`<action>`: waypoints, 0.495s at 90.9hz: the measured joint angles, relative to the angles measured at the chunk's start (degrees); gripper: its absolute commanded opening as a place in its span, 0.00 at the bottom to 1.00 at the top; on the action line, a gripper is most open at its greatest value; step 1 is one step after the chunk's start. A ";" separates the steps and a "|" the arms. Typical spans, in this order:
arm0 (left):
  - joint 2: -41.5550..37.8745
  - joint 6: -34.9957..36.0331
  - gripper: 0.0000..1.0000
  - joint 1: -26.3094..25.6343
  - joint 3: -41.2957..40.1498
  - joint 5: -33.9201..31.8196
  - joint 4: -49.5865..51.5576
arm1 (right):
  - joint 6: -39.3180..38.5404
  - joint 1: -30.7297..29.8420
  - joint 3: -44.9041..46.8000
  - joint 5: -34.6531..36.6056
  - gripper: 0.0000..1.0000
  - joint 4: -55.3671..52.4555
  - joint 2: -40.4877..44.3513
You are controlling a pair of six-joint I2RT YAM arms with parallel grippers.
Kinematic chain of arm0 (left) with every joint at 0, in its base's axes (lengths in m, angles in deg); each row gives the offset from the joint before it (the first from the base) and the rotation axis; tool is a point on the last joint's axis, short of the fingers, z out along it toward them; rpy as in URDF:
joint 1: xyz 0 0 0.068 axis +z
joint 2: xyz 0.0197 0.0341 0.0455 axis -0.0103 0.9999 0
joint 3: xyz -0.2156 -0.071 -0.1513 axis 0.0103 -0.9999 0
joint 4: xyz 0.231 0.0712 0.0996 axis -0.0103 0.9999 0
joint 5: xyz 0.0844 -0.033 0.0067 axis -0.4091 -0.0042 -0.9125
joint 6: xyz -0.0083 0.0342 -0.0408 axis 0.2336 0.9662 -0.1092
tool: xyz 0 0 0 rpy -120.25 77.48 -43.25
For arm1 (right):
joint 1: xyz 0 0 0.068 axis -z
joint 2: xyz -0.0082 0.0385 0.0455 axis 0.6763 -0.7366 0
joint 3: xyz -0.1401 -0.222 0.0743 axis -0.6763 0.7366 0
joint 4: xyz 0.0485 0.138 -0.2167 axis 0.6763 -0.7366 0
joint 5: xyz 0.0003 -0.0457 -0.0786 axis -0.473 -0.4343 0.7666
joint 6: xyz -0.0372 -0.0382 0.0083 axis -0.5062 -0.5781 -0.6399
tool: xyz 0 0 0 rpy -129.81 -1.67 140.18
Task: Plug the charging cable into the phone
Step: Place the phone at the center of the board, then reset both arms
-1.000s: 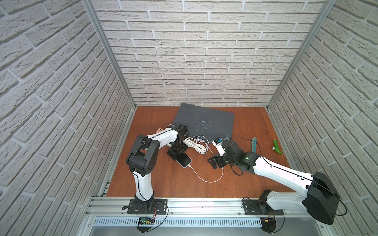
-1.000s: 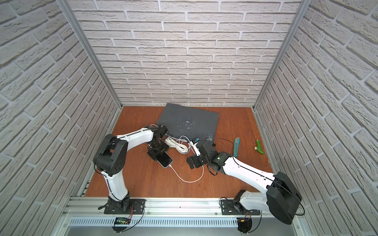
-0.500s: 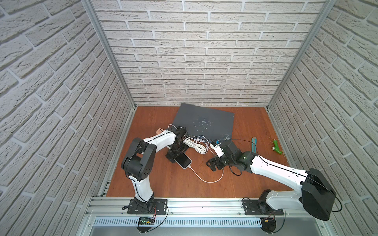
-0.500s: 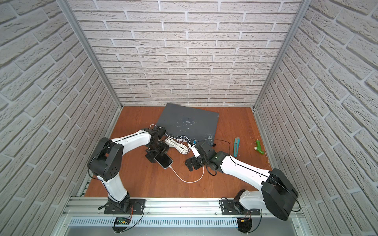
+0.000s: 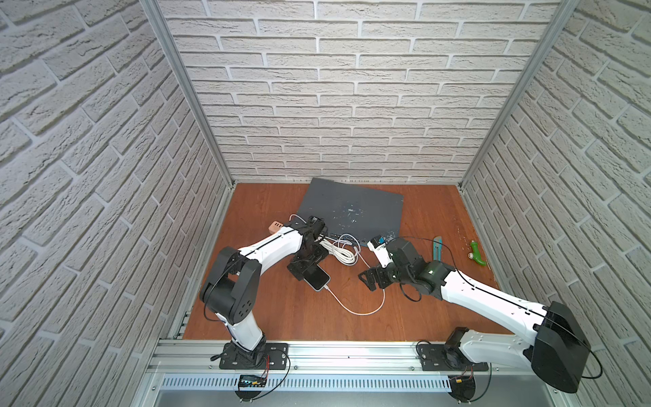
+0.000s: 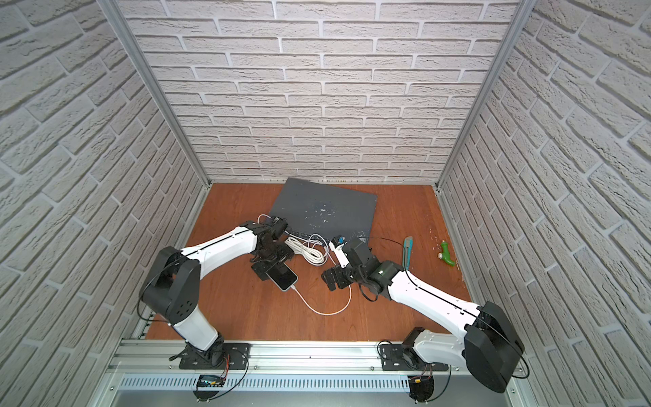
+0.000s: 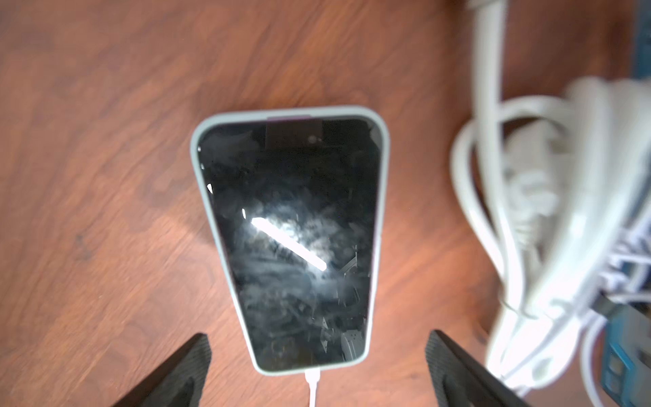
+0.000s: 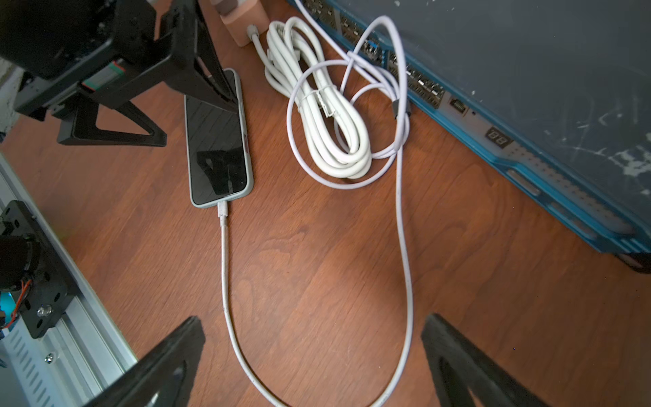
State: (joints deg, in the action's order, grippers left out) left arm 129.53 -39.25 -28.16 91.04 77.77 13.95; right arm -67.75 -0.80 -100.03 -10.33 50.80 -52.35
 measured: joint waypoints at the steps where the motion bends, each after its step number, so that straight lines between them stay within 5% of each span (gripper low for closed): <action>1: -0.31 0.11 0.98 -0.04 0.02 -0.13 0.11 | 0.00 0.20 -0.09 -0.02 0.99 -0.11 0.07; 45: -18.14 5.16 0.98 -0.63 -5.01 -14.19 3.89 | 1.79 15.21 -1.64 0.90 0.99 -3.52 6.40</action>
State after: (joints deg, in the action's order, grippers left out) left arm 111.39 -34.09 -28.80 86.04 63.58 17.85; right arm -65.96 14.42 -101.67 -9.43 47.29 -45.95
